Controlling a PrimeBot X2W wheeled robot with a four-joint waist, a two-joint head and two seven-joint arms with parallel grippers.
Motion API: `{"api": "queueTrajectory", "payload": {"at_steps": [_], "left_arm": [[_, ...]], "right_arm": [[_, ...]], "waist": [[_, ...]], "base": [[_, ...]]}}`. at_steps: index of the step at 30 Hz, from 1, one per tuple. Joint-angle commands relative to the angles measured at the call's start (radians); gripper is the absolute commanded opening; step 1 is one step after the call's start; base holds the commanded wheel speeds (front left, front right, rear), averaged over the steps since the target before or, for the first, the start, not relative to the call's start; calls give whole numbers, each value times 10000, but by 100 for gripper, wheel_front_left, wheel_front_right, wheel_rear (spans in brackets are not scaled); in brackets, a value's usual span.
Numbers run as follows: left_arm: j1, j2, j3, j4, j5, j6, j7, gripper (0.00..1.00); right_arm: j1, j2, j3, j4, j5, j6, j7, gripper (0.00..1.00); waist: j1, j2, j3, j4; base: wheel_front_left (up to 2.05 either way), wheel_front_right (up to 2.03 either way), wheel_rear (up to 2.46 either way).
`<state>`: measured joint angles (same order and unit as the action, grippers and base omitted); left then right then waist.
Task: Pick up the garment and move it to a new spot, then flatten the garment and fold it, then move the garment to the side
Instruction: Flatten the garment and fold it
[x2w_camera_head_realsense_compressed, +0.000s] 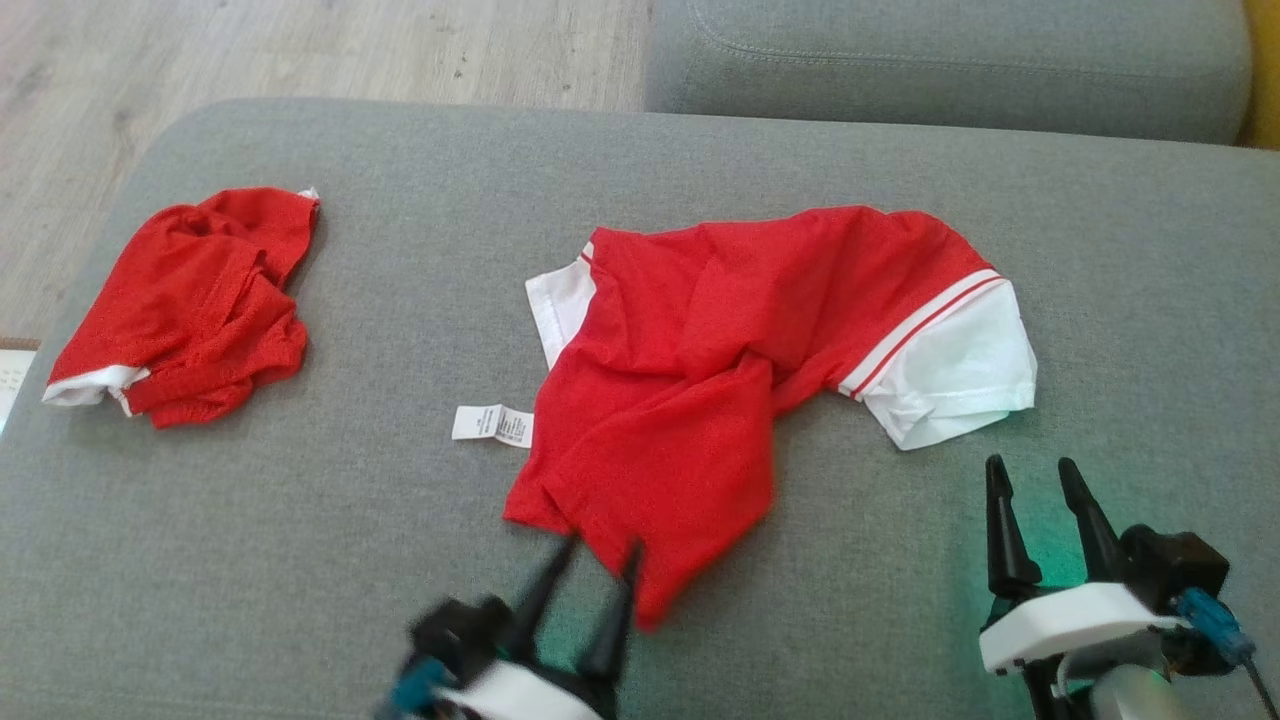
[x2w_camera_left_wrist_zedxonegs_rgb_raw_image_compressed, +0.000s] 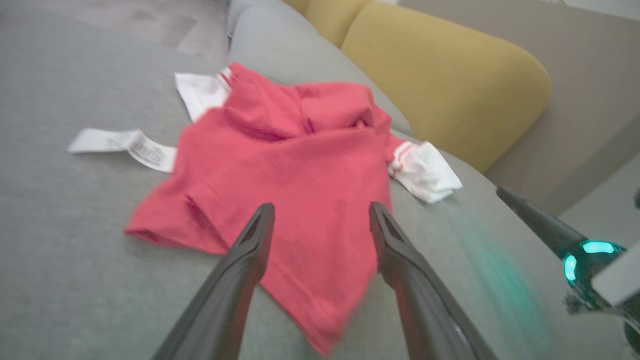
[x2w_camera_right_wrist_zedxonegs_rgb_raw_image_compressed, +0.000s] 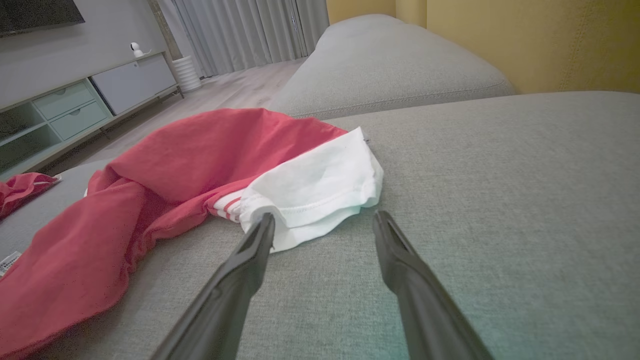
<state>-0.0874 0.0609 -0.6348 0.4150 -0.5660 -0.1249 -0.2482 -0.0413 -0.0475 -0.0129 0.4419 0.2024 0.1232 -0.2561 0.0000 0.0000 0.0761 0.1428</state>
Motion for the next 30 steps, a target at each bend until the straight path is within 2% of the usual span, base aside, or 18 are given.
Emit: {"api": "queueTrajectory", "payload": {"at_steps": [1,4,7,15,22,23,24,25,26,30], "left_arm": [[-555,87,603,-427,-23,-54,-126,100],[-643,99,1539,-725,147,23,-131,100],[-729,117,2165,-336,433,348,-132,100],[-1786,149,2275,2227,527,584,59,100],[-2343,78,2043,3578,627,596,95,100],[-2407,71,2000,3713,666,631,92,88],[-2476,66,1904,3858,745,652,138,43],[-2537,56,1844,3998,765,650,197,18],[-2595,44,1811,4102,756,638,206,0],[-2947,63,1748,4233,892,717,99,0]], "right_arm": [[-440,-30,258,-246,-53,75,-57,100],[-491,-29,316,-263,-52,75,-57,100],[-545,-29,379,-242,-68,75,-57,100],[-695,-105,432,-129,-113,75,-57,100],[-703,-156,344,-106,-129,75,-57,100],[-709,-155,338,-100,-127,75,-57,100],[-718,-154,334,-93,-126,75,-57,100],[-726,-151,330,-86,-124,75,-57,100],[-735,-147,328,-78,-122,75,-57,100],[-795,-125,364,-51,-96,75,-57,100]], "waist": [[0,0,17,4],[0,0,93,-44],[0,0,178,-160],[0,0,480,-616],[0,0,623,-806],[0,0,635,-812],[0,0,644,-812],[0,0,647,-803],[0,0,644,-789],[0,0,622,-715]], "base": [[0,0,0],[0,0,0],[0,0,0],[0,0,0],[0,0,0],[0,0,0],[0,0,0],[0,0,0],[0,0,0],[0,0,0]]}}
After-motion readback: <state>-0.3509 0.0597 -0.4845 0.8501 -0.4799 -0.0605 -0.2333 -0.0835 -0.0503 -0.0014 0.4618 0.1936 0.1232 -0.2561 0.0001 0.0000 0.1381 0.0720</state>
